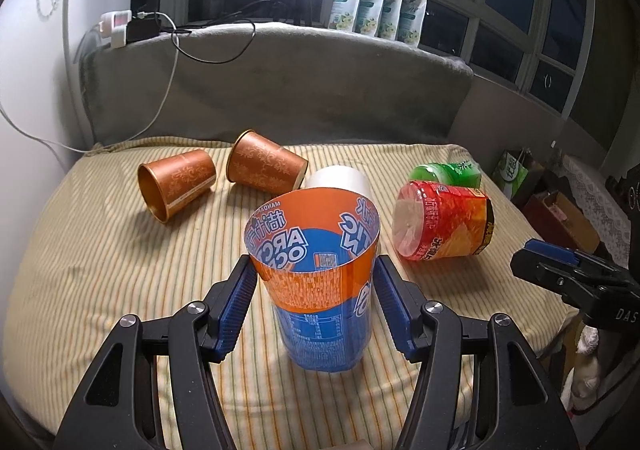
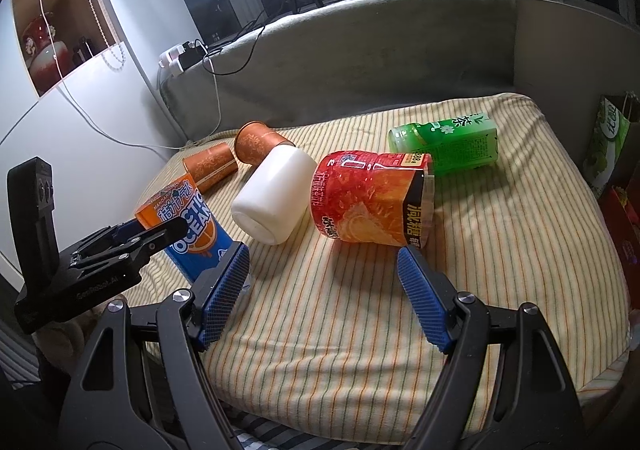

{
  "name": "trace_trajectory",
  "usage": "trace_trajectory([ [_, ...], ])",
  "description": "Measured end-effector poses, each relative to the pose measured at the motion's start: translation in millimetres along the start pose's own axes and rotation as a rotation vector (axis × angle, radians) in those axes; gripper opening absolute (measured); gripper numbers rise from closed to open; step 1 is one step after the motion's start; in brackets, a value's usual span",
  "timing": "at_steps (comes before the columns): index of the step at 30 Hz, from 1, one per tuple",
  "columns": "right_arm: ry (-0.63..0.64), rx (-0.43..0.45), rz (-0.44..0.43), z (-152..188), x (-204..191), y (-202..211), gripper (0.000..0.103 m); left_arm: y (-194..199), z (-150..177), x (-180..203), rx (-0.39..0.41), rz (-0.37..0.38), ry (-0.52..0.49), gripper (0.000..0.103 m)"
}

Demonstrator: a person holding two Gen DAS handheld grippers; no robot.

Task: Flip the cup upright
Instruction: 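Lower the upright blue bottle onto the bed with the right gripper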

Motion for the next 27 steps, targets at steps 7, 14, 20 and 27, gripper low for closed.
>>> trace_trajectory([
  [7, -0.005, 0.0, -0.002, 0, 2, 1, 0.079, -1, -2, 2, 0.003, 0.003, -0.004, 0.061],
  [14, -0.007, 0.002, -0.001, 1, 3, 2, 0.079, 0, 2, 13, 0.01, 0.004, -0.043, 0.061],
  [20, -0.007, 0.006, -0.003, 1, 4, 3, 0.079, 4, 3, 16, 0.014, 0.014, -0.042, 0.073],
  [27, -0.005, 0.02, -0.005, 1, 3, 6, 0.079, 11, 5, 15, 0.02, 0.017, -0.039, 0.078],
])
Point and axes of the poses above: each gripper's, at about its wrist camera, not at the fingertips, and y roughly against the way its jaws point, x to its right, z to its underside, the point moved 4 cm from there along -y, roughly the way its jaws point, and after that the axes turned 4 degrees about -x, right-handed, at the moved point
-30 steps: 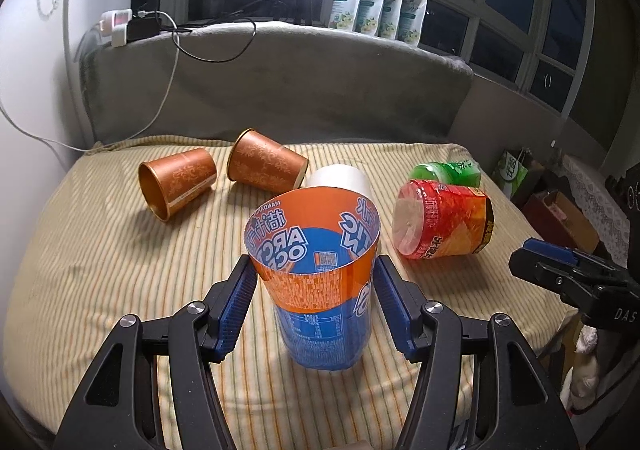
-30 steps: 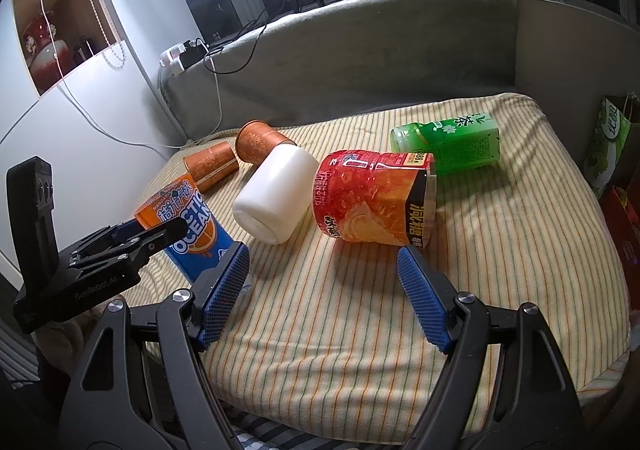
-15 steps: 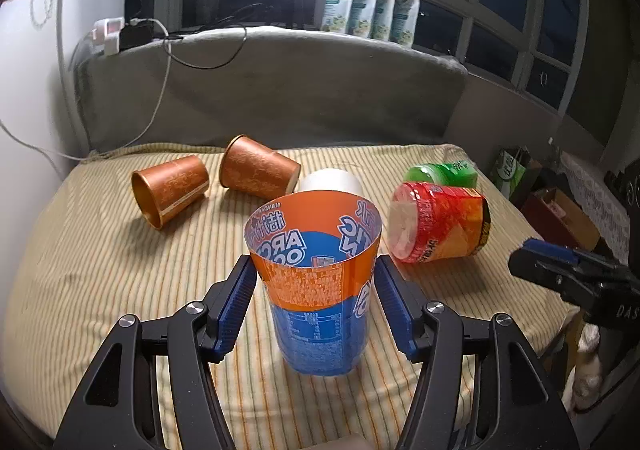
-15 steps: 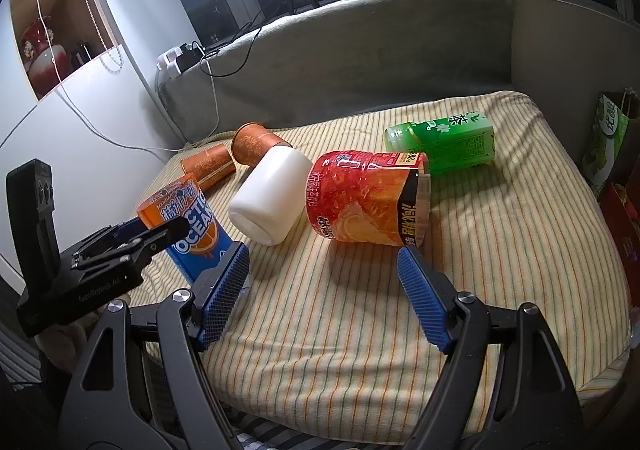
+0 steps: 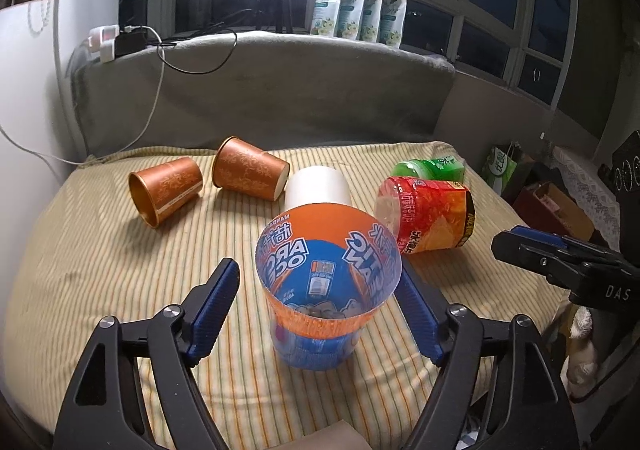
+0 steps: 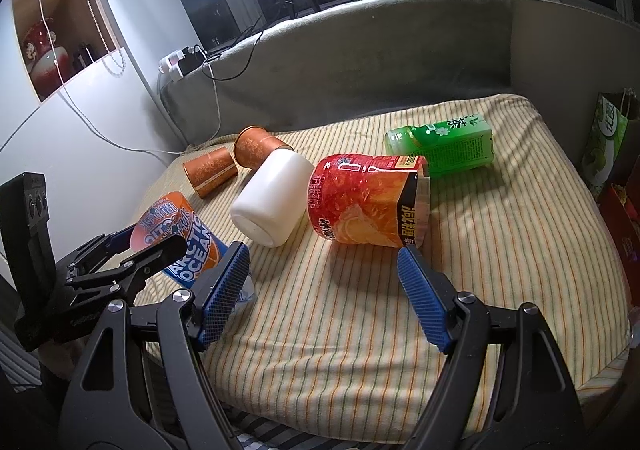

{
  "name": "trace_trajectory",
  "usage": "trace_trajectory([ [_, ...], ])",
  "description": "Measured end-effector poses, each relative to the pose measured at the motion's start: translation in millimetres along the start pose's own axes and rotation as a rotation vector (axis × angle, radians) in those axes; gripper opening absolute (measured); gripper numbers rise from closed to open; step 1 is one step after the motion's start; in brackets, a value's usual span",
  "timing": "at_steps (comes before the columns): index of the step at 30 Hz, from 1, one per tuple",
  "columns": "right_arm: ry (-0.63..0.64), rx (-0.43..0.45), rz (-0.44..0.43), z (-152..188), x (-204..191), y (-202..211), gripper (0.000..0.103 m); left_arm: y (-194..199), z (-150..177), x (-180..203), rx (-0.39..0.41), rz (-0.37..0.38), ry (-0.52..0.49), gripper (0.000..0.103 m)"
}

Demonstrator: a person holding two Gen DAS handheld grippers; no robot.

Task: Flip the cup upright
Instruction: 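Lower the upright blue bottle onto the bed with the right gripper, then open the right gripper and withdraw it from the bottle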

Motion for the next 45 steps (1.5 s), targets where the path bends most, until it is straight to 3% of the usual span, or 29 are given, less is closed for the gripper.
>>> trace_trajectory([
  [9, 0.044, 0.061, 0.014, -1, -13, 12, 0.079, 15, 9, -5, 0.014, -0.001, 0.012, 0.081],
  [12, 0.064, 0.079, 0.02, -1, -19, 15, 0.086, 22, 12, -8, 0.029, -0.003, 0.018, 0.081],
  [17, 0.117, 0.128, 0.045, 1, -31, 24, 0.087, 36, 17, -13, 0.064, -0.012, 0.027, 0.081],
  [26, 0.184, 0.264, 0.121, 6, -47, 45, 0.102, 72, 17, -25, 0.247, -0.084, 0.055, 0.082],
  [31, 0.188, 0.308, 0.132, 11, -50, 50, 0.103, 83, 18, -25, 0.342, -0.172, 0.035, 0.083],
  [45, 0.214, 0.33, 0.152, 21, -57, 50, 0.103, 83, 24, -32, 0.345, -0.191, 0.064, 0.083],
])
Point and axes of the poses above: each gripper's, at about its wrist camera, not at the fingertips, and y roughly against the way its jaws point, x to its right, z to its underside, the point moved 4 cm from there along -y, roughly the way its jaws point, and after that the axes turned 4 degrees about -x, right-handed, at the moved point
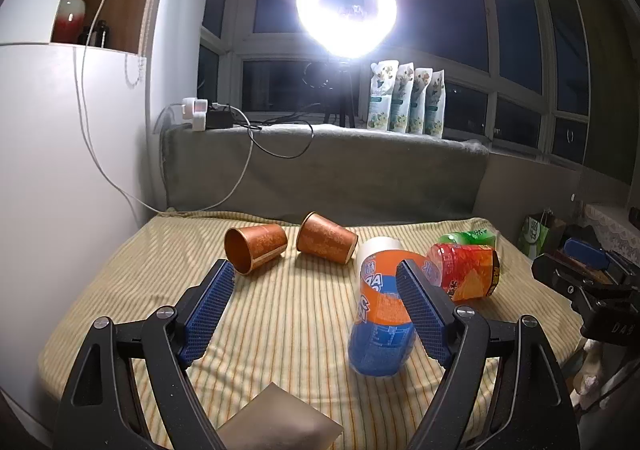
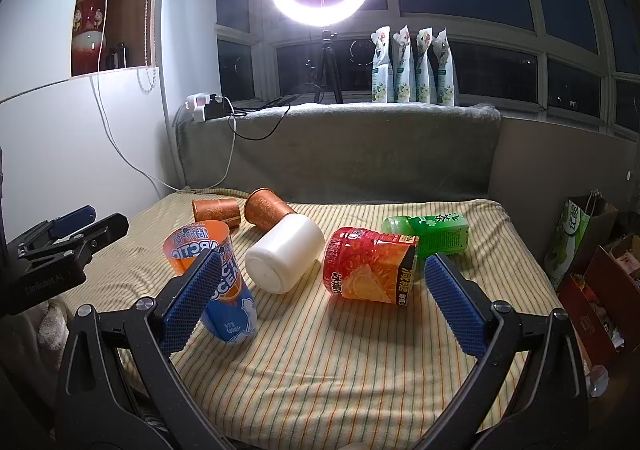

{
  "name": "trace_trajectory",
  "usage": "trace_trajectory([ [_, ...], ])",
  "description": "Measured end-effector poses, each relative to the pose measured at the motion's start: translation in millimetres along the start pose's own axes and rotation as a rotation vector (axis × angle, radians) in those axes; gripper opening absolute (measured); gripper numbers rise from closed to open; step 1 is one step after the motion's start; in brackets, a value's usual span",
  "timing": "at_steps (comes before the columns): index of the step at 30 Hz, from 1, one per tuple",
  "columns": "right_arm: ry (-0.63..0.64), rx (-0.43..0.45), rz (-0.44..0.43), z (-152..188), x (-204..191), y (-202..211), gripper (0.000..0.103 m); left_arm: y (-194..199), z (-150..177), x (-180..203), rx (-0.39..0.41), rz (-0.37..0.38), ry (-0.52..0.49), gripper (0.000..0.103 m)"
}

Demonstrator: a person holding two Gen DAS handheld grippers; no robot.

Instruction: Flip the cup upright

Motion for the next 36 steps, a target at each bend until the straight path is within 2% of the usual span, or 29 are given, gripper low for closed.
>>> trace_trajectory([
  [36, 0.009, -0.006, 0.006, 1.4, -0.2, -0.4, 0.103, 3.0, -1.6, 2.5, 0.006, -0.004, -0.014, 0.083],
])
Point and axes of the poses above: each gripper's, at about its wrist camera, not at the fingertips, and y roughly against the way its jaws point, x to its right, z to its underside, the point moved 4 cm from there along -y, roughly the way its jaws point, and after that the axes turned 4 degrees about -x, right-handed, at the moved point
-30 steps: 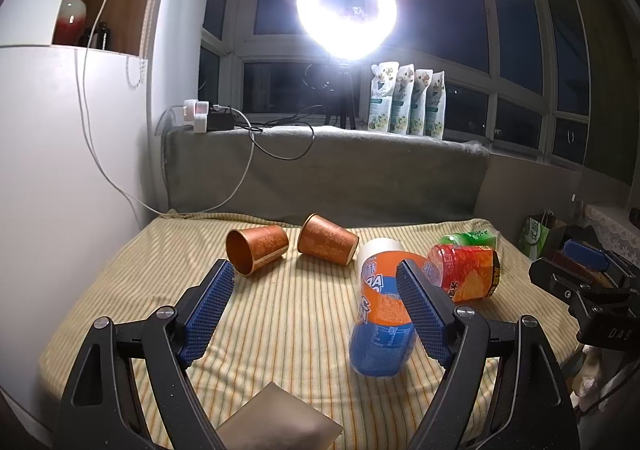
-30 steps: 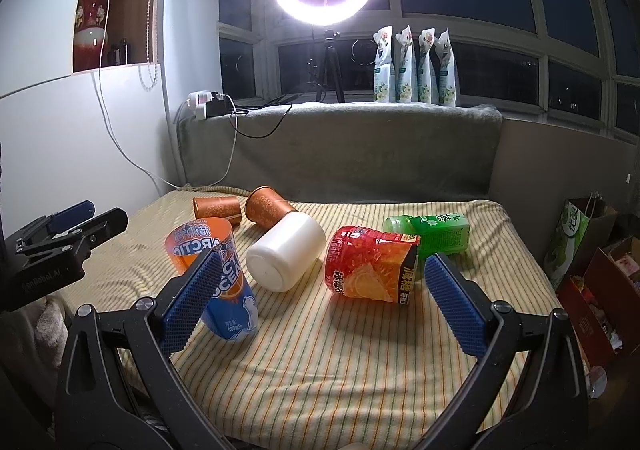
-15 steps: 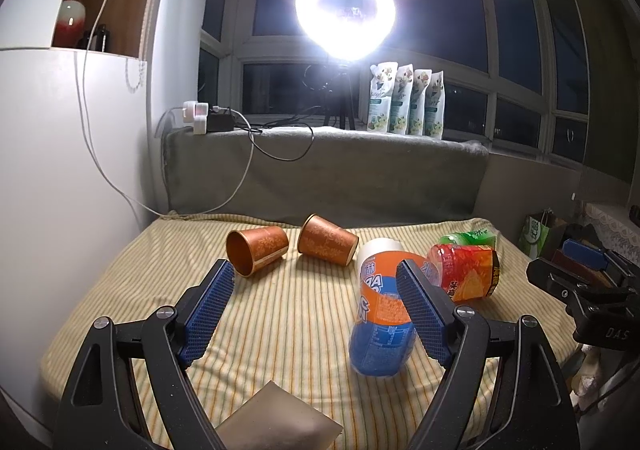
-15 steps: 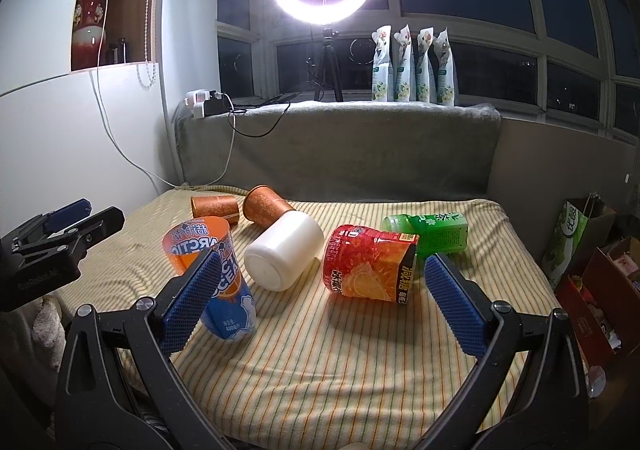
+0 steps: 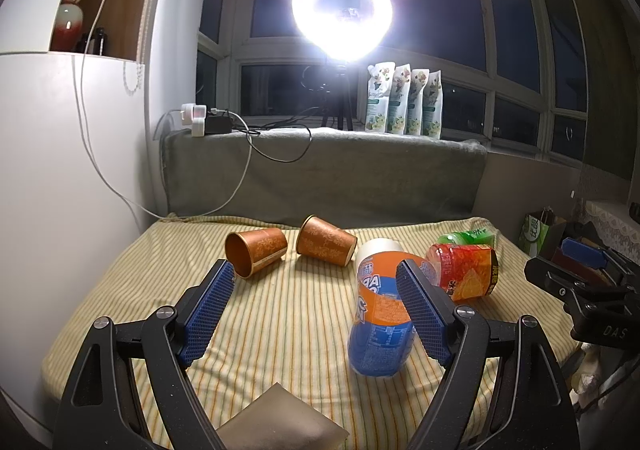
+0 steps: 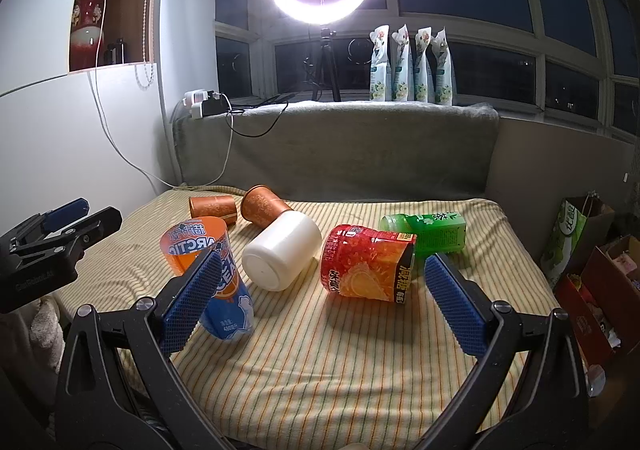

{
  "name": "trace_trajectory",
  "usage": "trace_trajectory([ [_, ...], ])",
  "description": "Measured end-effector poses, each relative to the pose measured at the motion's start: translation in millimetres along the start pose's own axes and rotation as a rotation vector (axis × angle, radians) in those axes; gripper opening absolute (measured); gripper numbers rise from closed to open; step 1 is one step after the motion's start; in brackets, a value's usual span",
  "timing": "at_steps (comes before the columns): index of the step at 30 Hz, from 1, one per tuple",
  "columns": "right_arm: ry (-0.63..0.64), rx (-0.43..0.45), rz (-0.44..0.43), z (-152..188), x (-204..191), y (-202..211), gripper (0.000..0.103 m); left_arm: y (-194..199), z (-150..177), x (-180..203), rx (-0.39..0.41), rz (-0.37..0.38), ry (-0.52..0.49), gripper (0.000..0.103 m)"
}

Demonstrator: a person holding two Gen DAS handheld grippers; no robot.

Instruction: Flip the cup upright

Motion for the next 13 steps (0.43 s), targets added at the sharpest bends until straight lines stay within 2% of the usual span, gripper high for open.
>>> trace_trajectory([
  [13, -0.001, -0.007, -0.002, 1.0, 0.5, -0.7, 0.103, 0.0, 0.0, -1.6, -0.001, -0.002, 0.01, 0.083],
])
Point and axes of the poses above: each gripper's, at about its wrist camera, not at the fingertips, and y roughly against the way its jaws point, x to its right, z to its underside, the point moved 4 cm from there along -y, roughly the way its jaws point, and after that the axes turned 4 degrees about -x, right-handed, at the moved point
